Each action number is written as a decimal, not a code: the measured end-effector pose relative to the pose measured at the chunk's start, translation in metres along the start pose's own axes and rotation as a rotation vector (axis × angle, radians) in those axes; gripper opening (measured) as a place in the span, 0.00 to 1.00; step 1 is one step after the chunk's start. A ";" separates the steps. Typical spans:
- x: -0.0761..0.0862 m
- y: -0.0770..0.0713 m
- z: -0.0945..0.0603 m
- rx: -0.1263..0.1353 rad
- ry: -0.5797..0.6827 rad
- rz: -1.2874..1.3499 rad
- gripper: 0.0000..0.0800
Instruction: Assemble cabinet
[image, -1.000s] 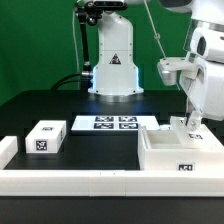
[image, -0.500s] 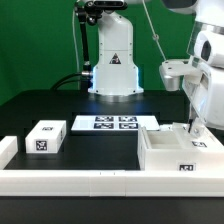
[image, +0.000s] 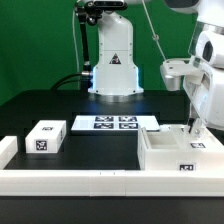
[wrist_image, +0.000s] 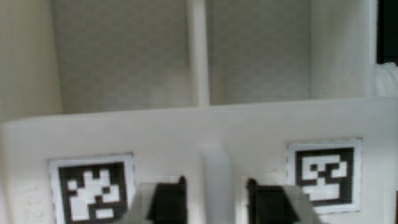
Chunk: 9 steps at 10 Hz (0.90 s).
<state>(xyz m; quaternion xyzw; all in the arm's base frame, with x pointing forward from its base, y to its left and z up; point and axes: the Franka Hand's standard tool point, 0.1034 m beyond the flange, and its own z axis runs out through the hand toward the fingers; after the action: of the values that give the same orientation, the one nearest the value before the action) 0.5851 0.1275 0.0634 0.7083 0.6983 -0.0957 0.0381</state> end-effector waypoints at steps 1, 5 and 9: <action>-0.003 0.000 -0.006 0.002 -0.008 0.002 0.31; -0.009 -0.004 -0.033 0.001 -0.036 0.002 0.80; -0.009 -0.004 -0.031 0.004 -0.037 0.002 0.81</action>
Offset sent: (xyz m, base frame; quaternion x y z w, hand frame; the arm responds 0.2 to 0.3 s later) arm -0.0205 0.0074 0.0398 -0.0048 -0.0355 -0.0091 0.9993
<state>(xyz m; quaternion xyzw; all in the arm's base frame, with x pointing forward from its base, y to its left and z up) 0.5832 0.1249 0.0962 0.7073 0.6965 -0.1101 0.0495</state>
